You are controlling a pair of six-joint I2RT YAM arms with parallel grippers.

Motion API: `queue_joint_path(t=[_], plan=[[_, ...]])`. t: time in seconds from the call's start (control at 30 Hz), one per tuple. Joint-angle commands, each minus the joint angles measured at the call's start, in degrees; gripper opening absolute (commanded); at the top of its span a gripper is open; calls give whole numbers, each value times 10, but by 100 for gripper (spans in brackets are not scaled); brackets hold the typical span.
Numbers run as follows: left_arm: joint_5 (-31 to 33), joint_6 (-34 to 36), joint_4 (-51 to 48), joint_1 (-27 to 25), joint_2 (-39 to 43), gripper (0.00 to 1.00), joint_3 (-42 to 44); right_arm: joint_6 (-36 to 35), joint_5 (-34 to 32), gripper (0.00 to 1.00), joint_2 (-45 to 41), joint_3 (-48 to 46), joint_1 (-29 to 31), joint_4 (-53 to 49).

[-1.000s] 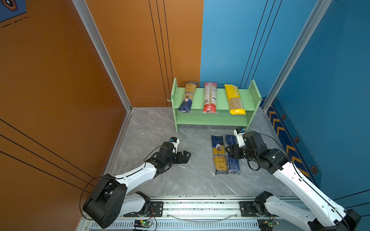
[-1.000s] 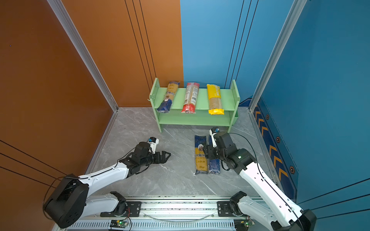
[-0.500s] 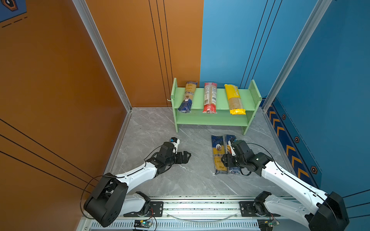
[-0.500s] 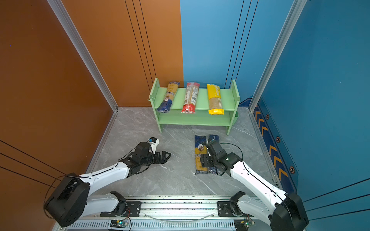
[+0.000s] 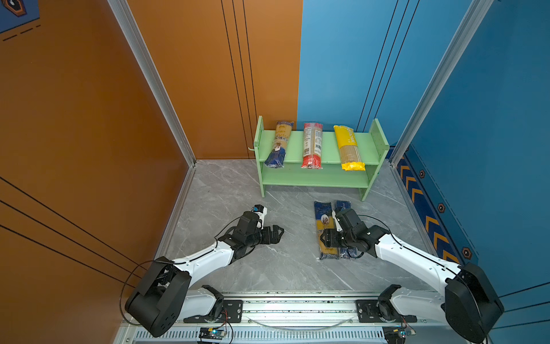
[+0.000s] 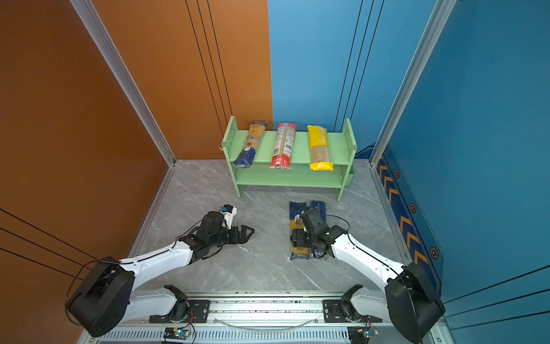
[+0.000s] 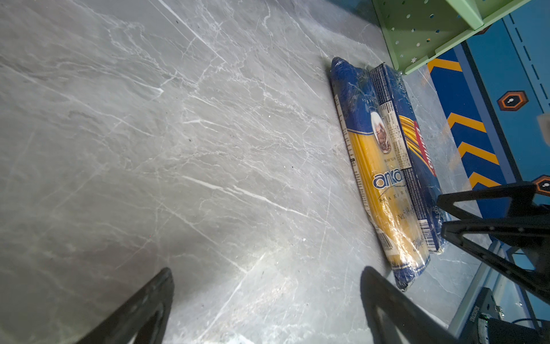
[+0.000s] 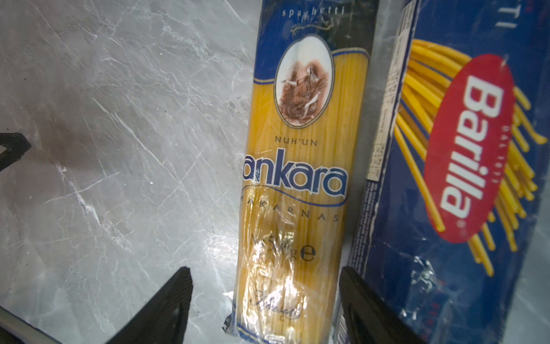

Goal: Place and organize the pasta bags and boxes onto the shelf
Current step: 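Push the yellow Ankara bag with the right gripper toward the left gripper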

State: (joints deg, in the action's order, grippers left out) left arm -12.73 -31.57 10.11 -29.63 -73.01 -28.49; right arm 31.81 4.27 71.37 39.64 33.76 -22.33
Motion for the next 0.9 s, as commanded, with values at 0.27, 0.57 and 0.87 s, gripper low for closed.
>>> queue_joint_path(t=[0.27,0.57,0.87], plan=[[-7,-7,6,6,-5,98,3,33,-28,77,46,-10,-9,17],[-6,-9,6,6,-3,98,6,43,1,78,85,-22,-10,71],[-5,-10,6,6,-2,98,8,53,19,80,128,-12,-11,110]])
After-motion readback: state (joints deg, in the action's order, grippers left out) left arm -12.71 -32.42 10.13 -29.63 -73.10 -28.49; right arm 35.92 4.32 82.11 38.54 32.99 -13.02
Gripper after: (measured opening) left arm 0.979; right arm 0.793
